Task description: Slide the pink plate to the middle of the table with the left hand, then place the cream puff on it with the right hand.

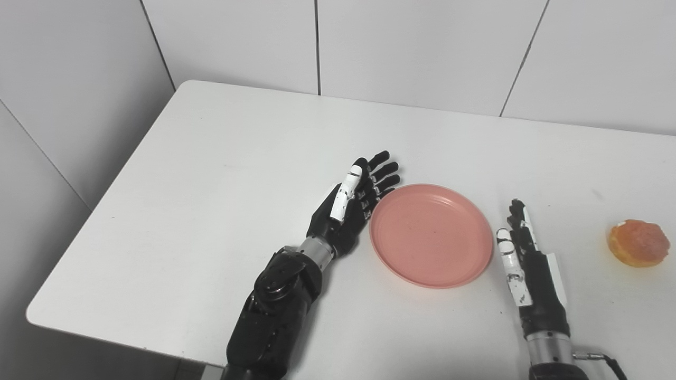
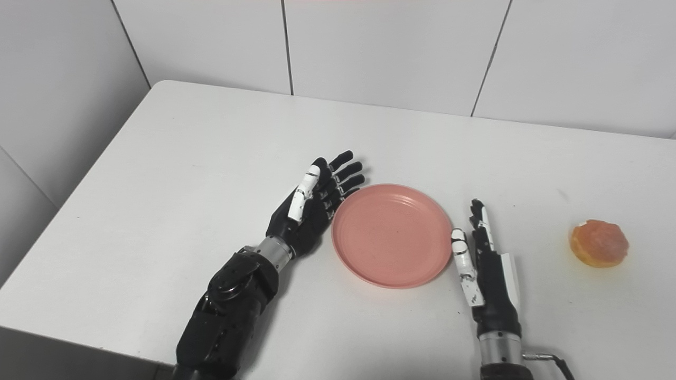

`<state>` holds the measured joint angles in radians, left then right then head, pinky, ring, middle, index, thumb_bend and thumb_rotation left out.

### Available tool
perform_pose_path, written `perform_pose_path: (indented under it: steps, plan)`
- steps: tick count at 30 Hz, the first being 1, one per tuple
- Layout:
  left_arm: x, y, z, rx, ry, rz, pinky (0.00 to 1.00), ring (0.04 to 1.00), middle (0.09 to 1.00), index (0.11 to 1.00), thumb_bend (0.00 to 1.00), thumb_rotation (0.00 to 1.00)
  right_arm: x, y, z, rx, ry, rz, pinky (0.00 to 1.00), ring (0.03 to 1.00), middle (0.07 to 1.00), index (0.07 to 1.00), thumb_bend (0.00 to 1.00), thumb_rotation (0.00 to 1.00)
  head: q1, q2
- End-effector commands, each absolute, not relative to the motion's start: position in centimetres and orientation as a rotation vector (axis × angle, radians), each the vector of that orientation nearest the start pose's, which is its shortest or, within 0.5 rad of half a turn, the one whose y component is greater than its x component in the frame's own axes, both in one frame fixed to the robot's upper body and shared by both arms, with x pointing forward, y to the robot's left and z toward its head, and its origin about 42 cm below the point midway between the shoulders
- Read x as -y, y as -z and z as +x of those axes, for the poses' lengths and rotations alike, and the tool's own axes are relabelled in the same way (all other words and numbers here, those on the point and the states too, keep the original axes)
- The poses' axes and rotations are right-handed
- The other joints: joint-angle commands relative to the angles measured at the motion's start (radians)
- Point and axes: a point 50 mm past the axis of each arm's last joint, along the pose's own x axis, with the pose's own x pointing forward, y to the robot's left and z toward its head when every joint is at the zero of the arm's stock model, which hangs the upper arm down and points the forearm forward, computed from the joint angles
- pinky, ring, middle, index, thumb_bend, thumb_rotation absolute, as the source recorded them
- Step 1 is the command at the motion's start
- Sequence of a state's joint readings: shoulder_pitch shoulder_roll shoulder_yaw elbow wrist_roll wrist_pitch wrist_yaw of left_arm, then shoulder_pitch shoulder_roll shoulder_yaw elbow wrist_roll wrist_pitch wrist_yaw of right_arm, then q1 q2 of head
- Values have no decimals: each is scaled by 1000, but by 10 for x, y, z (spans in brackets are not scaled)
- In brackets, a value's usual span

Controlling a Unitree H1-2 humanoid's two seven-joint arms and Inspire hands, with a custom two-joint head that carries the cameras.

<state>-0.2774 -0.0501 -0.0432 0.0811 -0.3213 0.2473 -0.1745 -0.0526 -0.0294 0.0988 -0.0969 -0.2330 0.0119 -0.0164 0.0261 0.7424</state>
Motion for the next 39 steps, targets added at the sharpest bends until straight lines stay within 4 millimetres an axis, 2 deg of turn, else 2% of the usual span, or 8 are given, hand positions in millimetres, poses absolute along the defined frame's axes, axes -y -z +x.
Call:
perform_pose_path:
  steps: [1,10,16,23,30,36,39]
  plan:
    - [-145,-122,353,-166,351,-336,938,926,926,914,385,1000,182,-138,299,134,-83,-255,975,980,987,987,279,1000,1,1]
    - [-148,-118,352,-180,338,-341,939,924,928,919,389,1000,185,-139,302,142,-75,-252,975,983,992,989,281,1000,-37,5]
    - [-150,-113,354,-178,334,-328,931,925,928,914,395,1000,187,-142,306,162,-54,-272,954,980,991,983,277,1000,-94,5]
    - [-150,-111,358,-167,319,-338,933,928,929,916,403,1000,196,-149,312,193,-21,-282,945,974,982,972,286,1000,-142,-15]
    - [-154,-105,361,-155,306,-331,946,942,937,921,412,1000,207,-169,317,260,25,-347,946,972,964,951,323,1000,-196,-40]
    - [-157,-100,363,-161,298,-329,935,930,928,917,401,1000,216,-188,324,307,54,-402,902,943,944,943,407,1000,-227,-57]
    - [-159,-98,363,-163,298,-339,941,934,933,924,395,1000,220,-200,328,337,65,-414,896,934,941,938,366,1000,-246,-65]
